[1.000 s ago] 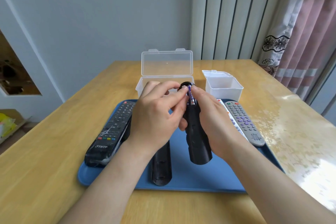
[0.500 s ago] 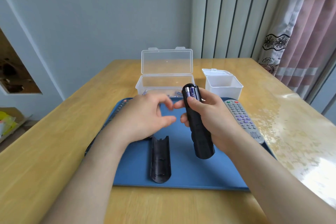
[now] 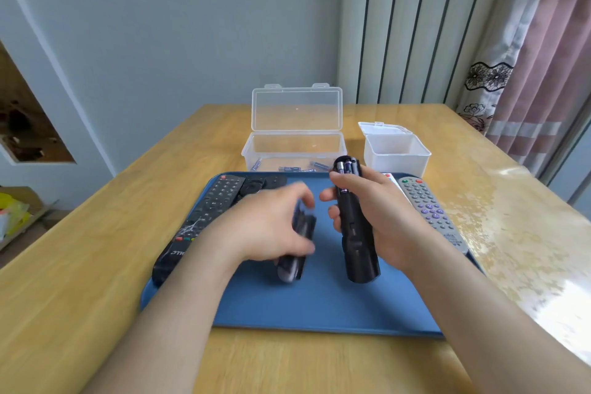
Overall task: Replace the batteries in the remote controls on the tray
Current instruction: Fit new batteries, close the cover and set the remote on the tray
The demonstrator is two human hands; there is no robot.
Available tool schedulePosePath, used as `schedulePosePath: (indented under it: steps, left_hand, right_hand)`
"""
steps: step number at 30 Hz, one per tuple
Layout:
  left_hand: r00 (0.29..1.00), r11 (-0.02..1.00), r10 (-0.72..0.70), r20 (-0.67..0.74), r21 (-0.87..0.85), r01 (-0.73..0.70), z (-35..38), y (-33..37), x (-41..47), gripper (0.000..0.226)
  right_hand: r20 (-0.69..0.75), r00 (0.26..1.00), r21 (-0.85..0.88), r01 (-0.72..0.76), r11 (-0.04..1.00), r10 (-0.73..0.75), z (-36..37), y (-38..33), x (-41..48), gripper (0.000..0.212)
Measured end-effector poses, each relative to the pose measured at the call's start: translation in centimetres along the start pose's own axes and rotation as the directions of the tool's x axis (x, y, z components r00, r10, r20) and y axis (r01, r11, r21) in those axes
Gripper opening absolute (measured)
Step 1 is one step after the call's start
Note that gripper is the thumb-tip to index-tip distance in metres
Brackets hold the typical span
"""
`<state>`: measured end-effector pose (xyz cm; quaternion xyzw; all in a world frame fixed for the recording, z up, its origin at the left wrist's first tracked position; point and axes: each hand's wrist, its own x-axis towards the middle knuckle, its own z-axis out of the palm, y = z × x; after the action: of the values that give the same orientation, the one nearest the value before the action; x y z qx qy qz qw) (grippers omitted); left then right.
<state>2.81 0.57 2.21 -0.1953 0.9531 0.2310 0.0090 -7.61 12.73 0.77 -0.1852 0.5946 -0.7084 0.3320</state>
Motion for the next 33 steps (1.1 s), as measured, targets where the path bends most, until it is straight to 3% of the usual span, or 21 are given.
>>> schedulePosePath:
  steps: [2, 4, 5, 7, 9, 10, 14, 16, 19, 21, 24, 29, 33]
  left_hand:
    - [0.972, 0.960, -0.047, -0.232, -0.281, -0.021, 0.1, -0.7, 0.5, 0.060]
    - [0.861, 0.910, -0.047, -0.507, -0.376, -0.172, 0.2, -0.7, 1.1, 0.036]
    - [0.789, 0.892, -0.024, -0.614, -0.370, -0.260, 0.2, -0.4, 1.2, 0.025]
    - [0.667, 0.857, 0.079, -0.740, -0.292, -0.425, 0.4, -0.2, 1.3, 0.029]
    - [0.572, 0.863, 0.250, -0.782, -0.087, -0.497, 1.1, -0.2, 1.5, 0.037]
    - [0.562, 0.870, 0.300, -0.771, -0.021, -0.492, 1.3, -0.3, 1.7, 0.044]
    - [0.694, 0.864, 0.314, -0.648, -0.107, -0.491, 1.6, -0.6, 1.9, 0.062]
    - [0.784, 0.819, 0.236, -0.574, -0.316, -0.478, 1.4, -0.5, 1.6, 0.067]
    - [0.885, 0.535, 0.044, -0.464, -0.737, -0.413, 0.3, -0.3, 1.1, 0.048]
    - [0.933, 0.439, -0.012, -0.360, -0.840, -0.319, -0.1, -0.7, 1.1, 0.035]
    - [0.957, 0.557, 0.005, -0.291, -0.794, -0.244, 0.1, -1.2, 1.3, 0.032]
    - [0.931, 0.464, -0.002, -0.365, -0.825, -0.323, -0.5, -1.8, 1.4, 0.021]
    - [0.949, 0.544, 0.075, -0.305, -0.785, -0.295, -0.4, -1.6, 1.1, 0.028]
  right_hand:
    - [0.007, 1.000, -0.001, -0.022, 1.000, 0.022, -0.3, -0.2, 0.0, 0.015]
    - [0.060, 0.994, 0.003, -0.093, 0.996, 0.092, -0.4, -0.2, -0.1, 0.024]
    - [0.096, 0.984, 0.014, -0.150, 0.989, 0.148, -0.3, -0.2, -0.1, 0.031]
    - [0.197, 0.949, 0.062, -0.263, 0.963, 0.246, -0.1, -0.2, -0.2, 0.047]
    - [0.306, 0.924, 0.141, -0.284, 0.948, 0.231, -0.1, -0.2, -0.3, 0.050]
    - [0.340, 0.921, 0.177, -0.261, 0.949, 0.190, -0.1, -0.2, -0.4, 0.045]
    - [0.307, 0.952, 0.183, -0.055, 0.981, -0.004, -0.4, -0.1, -0.5, 0.018]
    - [0.253, 0.966, 0.121, 0.026, 0.992, -0.057, -0.7, -0.2, -0.3, 0.021]
    - [0.232, 0.964, 0.010, 0.134, 0.991, -0.133, -0.7, -0.4, -0.2, 0.034]
    - [0.237, 0.959, -0.037, 0.167, 0.985, -0.154, -0.5, -0.2, -0.3, 0.035]
    - [0.339, 0.933, -0.135, 0.172, 0.976, -0.118, -0.2, -0.2, -0.8, 0.029]
    - [0.355, 0.930, -0.271, 0.002, 0.962, 0.098, -0.1, -0.9, -1.7, 0.048]
    - [0.404, 0.906, -0.352, 0.027, 0.936, 0.125, 0.1, -0.6, -1.6, 0.064]
